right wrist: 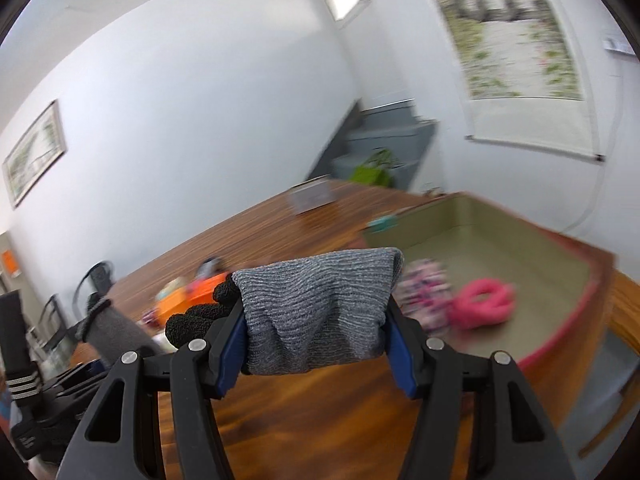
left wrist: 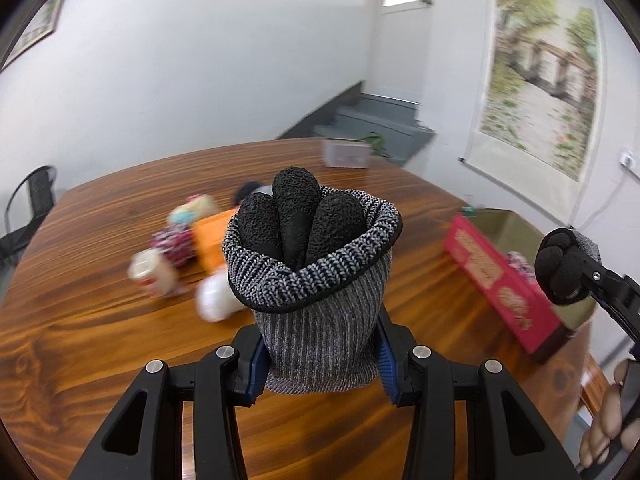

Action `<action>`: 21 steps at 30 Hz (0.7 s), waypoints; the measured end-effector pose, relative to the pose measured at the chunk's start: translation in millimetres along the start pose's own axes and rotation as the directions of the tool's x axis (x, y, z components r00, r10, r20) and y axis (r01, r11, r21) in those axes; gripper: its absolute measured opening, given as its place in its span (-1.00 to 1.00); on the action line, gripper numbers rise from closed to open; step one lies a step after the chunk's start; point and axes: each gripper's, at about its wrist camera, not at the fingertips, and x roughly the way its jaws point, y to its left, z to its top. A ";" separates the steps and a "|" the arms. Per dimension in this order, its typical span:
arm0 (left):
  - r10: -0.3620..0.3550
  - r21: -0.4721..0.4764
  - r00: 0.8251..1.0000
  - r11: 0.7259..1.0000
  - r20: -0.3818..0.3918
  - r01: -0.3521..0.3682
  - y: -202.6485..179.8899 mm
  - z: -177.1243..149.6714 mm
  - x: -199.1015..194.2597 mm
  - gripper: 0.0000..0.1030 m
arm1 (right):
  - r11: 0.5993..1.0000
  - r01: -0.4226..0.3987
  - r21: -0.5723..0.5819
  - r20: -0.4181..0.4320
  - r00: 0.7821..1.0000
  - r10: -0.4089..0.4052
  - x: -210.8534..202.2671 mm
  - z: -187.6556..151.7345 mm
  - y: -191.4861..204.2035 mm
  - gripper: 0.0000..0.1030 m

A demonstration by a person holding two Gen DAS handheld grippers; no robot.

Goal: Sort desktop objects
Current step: 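Carry both socks over the red tin tray and release them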

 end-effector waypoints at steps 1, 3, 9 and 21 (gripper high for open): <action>-0.018 0.013 1.000 1.000 0.000 0.018 -8.6 3.5 2.1 -0.11 | 1.000 0.029 0.012 0.008 1.000 -0.029 -2.1 3.9 -11.2 0.25; -0.047 0.036 0.999 0.998 0.000 0.047 -23.3 10.1 5.8 -0.11 | 0.996 0.084 0.037 0.023 0.996 -0.085 -6.3 11.6 -33.2 0.25; -0.138 0.095 0.990 0.986 0.005 0.137 -71.6 34.0 19.0 -0.11 | 0.981 0.192 0.038 0.021 0.981 -0.193 -6.4 25.9 -71.3 0.27; -0.255 0.154 0.966 0.957 0.030 0.248 -148.2 92.3 54.4 -0.11 | 0.974 0.224 -0.038 -0.055 0.973 -0.226 3.1 29.1 -99.1 0.44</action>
